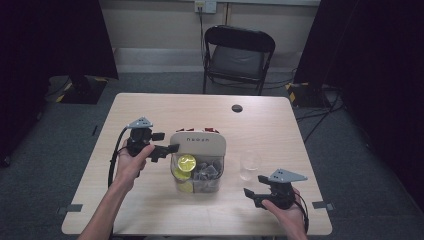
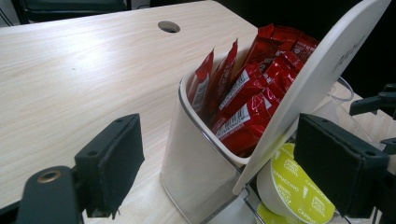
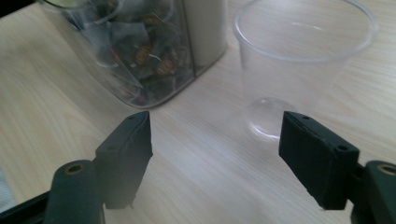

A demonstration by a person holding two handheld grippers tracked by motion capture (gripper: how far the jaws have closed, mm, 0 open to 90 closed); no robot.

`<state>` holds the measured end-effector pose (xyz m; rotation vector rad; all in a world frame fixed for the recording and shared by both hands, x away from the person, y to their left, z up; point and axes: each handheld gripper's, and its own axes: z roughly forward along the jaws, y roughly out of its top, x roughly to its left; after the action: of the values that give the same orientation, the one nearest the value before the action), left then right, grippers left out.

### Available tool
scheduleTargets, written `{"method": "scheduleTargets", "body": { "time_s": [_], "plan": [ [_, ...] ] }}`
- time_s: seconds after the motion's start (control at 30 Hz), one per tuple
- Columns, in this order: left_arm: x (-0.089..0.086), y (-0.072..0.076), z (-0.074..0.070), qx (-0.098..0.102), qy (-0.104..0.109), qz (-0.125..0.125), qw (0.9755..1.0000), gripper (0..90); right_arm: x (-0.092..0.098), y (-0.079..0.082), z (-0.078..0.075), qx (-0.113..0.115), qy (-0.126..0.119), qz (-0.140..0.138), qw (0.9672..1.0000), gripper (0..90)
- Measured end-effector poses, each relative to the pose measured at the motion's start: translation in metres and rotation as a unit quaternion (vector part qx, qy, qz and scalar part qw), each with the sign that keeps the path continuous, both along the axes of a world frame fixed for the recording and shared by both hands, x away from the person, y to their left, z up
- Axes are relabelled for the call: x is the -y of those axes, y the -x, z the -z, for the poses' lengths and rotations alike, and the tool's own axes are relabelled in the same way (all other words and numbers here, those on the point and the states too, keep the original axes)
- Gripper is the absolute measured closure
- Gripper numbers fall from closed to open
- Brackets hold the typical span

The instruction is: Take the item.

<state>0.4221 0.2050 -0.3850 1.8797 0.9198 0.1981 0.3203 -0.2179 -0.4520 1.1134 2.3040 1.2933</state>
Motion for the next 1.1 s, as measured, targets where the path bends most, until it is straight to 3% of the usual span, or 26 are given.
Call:
{"method": "scheduleTargets", "body": {
  "time_s": [0.37, 0.6, 1.1],
  "plan": [
    [0.000, 0.000, 0.000, 0.000, -0.002, -0.002, 1.0000, 15.7, -0.019, 0.002, -0.015, -0.003, -0.030, -0.040, 0.9988, 33.8],
    [0.000, 0.001, -0.001, -0.002, -0.006, -0.005, 1.0000, 15.7, -0.030, 0.001, -0.028, 0.006, -0.050, -0.059, 0.9970, 39.1],
    [0.000, 0.002, 0.002, -0.004, -0.004, -0.005, 1.0000, 16.1, -0.062, -0.003, -0.048, 0.021, -0.066, -0.110, 0.9915, 51.0]
  ]
}}
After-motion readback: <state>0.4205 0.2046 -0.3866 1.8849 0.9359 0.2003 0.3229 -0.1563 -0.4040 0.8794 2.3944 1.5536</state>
